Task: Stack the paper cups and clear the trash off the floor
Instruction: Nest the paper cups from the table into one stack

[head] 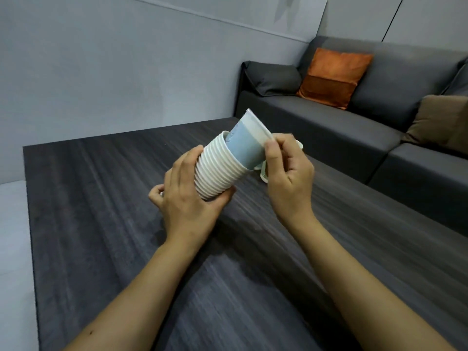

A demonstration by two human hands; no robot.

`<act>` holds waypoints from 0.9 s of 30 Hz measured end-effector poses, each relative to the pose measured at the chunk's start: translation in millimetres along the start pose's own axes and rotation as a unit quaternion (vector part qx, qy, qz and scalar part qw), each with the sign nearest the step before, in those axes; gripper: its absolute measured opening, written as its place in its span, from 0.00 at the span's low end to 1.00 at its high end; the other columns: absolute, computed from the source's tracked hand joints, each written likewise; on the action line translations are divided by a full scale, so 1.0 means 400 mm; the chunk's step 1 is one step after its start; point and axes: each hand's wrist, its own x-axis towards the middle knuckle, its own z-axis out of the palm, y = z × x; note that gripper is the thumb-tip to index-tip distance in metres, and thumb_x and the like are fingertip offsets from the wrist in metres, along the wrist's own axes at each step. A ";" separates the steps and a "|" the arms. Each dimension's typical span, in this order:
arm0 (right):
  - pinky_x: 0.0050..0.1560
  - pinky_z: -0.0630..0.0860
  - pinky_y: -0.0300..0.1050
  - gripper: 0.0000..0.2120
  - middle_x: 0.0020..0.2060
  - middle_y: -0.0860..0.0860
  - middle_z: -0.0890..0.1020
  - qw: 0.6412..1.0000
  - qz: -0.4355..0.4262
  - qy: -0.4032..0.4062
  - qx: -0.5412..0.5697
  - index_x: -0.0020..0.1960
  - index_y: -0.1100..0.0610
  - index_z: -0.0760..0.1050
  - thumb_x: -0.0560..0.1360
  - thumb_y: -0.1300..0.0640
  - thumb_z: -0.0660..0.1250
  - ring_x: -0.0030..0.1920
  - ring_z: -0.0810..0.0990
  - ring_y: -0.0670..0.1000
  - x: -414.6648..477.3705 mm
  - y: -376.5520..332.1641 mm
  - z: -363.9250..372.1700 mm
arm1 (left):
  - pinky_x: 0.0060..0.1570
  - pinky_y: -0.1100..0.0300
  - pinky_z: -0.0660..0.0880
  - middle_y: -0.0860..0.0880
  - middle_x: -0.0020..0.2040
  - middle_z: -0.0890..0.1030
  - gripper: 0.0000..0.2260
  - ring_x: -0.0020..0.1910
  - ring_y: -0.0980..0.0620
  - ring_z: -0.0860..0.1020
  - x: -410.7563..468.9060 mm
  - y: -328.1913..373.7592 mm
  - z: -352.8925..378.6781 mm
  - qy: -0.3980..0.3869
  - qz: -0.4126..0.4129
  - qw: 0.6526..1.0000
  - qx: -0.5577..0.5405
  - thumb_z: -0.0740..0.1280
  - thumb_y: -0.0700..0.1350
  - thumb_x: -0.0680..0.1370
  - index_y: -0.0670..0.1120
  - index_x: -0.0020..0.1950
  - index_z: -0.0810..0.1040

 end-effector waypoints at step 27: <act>0.36 0.71 0.42 0.04 0.36 0.44 0.73 0.989 0.073 0.127 0.018 0.42 0.44 0.68 0.75 0.49 0.57 0.35 0.72 0.45 0.052 0.097 -0.069 | 0.52 0.57 0.53 0.54 0.64 0.72 0.34 0.59 0.55 0.68 0.032 0.013 0.111 -0.036 0.028 0.999 0.030 0.67 0.60 0.63 0.57 0.67 0.62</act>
